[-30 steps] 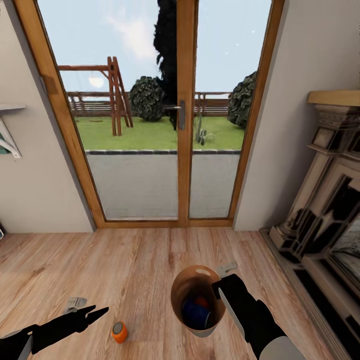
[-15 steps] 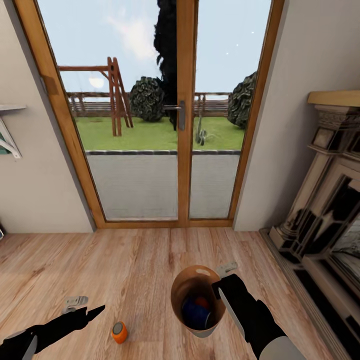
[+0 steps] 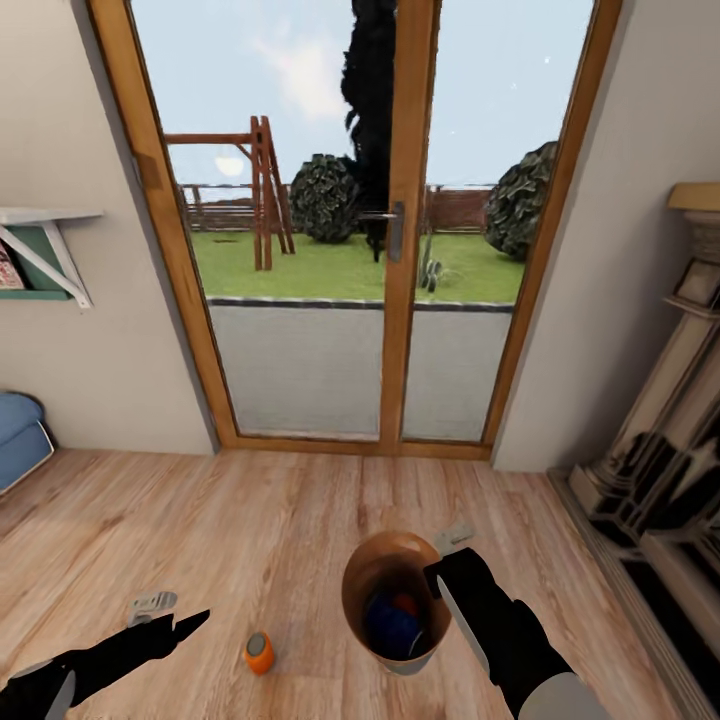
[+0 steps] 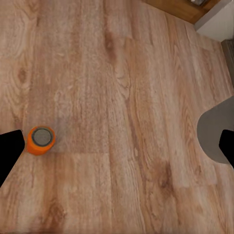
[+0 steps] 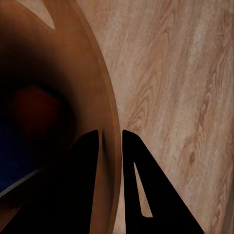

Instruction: Put the three can of soda from the living room inside the tash can in the kitchen.

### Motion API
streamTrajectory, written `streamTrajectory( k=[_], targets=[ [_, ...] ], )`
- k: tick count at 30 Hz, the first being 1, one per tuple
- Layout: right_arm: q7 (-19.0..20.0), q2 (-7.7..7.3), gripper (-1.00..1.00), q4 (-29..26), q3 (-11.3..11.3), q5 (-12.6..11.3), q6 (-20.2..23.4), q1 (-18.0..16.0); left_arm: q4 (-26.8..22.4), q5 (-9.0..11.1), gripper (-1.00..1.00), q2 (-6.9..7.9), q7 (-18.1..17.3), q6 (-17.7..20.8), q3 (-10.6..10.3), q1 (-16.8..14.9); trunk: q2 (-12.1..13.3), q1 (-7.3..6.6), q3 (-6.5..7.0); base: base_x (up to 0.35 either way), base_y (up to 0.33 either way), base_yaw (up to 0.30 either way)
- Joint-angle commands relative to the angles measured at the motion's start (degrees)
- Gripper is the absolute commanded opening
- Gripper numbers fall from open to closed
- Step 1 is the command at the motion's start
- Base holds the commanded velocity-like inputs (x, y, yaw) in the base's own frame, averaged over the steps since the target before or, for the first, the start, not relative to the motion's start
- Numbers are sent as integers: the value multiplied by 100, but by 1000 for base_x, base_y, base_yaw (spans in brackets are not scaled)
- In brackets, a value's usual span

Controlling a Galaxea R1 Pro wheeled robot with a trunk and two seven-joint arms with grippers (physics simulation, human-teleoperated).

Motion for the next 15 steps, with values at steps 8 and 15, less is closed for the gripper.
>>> streamTrajectory(
  k=[8,15],
  targets=[
    [29,1,-100,-2,-1,-38,-8,-2,0,1,100,0,1,0,0,0,0,0,1,0,0,287],
    [29,5,-100,1,-1,-38,-8,-2,0,0,100,0,1,0,0,0,0,0,1,0,0,290]
  ],
)
